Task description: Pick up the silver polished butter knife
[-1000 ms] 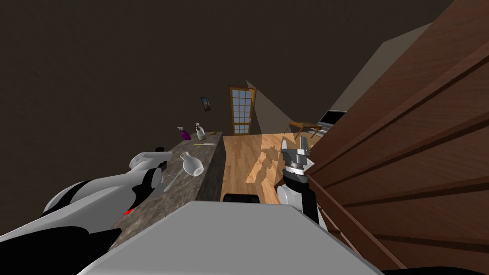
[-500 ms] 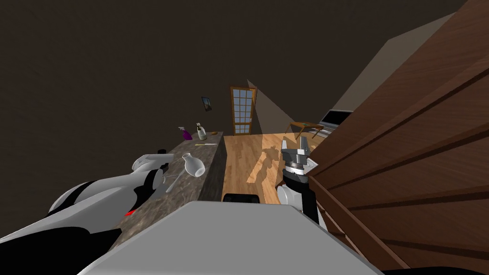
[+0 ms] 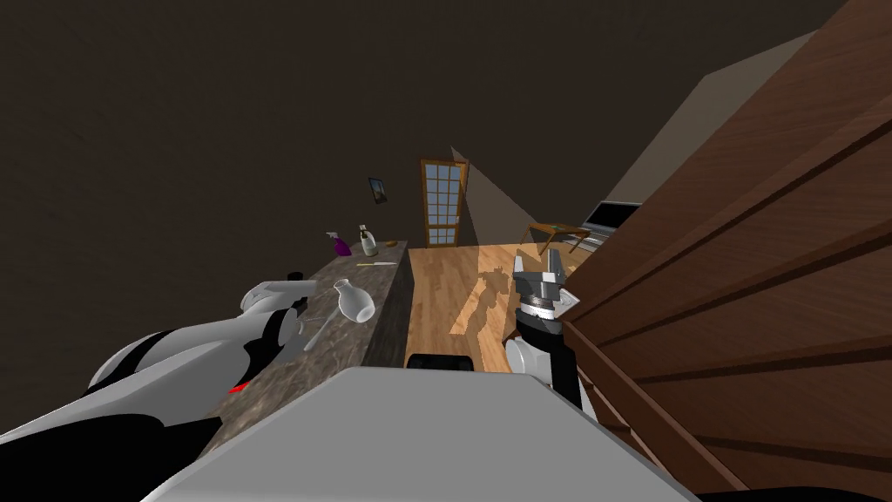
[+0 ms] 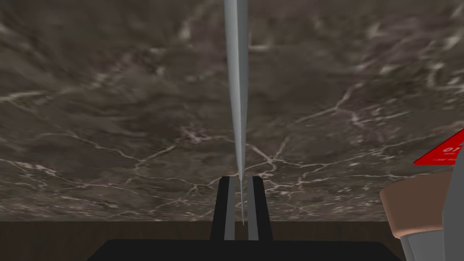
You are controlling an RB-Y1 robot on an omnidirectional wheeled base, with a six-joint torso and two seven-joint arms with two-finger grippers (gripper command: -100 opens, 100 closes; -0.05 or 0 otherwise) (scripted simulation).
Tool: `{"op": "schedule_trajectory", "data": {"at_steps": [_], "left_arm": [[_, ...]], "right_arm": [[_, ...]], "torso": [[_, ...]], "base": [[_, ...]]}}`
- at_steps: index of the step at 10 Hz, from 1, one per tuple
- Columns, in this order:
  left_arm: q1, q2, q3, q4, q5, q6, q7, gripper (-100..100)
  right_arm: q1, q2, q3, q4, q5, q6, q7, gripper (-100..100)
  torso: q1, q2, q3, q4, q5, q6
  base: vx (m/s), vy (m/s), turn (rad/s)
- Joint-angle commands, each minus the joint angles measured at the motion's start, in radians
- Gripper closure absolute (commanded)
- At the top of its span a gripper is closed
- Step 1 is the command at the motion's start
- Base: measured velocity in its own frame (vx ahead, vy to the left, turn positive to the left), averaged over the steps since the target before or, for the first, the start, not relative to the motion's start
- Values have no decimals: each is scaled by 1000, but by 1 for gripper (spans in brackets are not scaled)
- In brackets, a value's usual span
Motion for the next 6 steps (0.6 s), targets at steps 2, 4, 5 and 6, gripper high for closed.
{"op": "schedule_trajectory", "data": {"at_steps": [2,4,5,6], "left_arm": [[0,0,0,0,0,0,0,0],[-10,15,10,-21,-3,46,-21,100],[-15,14,4,2,-5,24,-13,100],[-17,15,4,4,-5,25,-15,0]], "right_arm": [[0,0,0,0,0,0,0,0],[0,0,0,0,0,0,0,0],[0,0,0,0,0,0,0,0],[0,0,0,0,0,0,0,0]], "torso": [[0,0,0,0,0,0],[-2,0,0,0,-1,0],[-5,1,1,1,-1,1],[-3,1,1,1,-1,0]], "base": [[0,0,0],[-15,-44,-26],[-13,-31,-4],[-1,-5,1]]}}
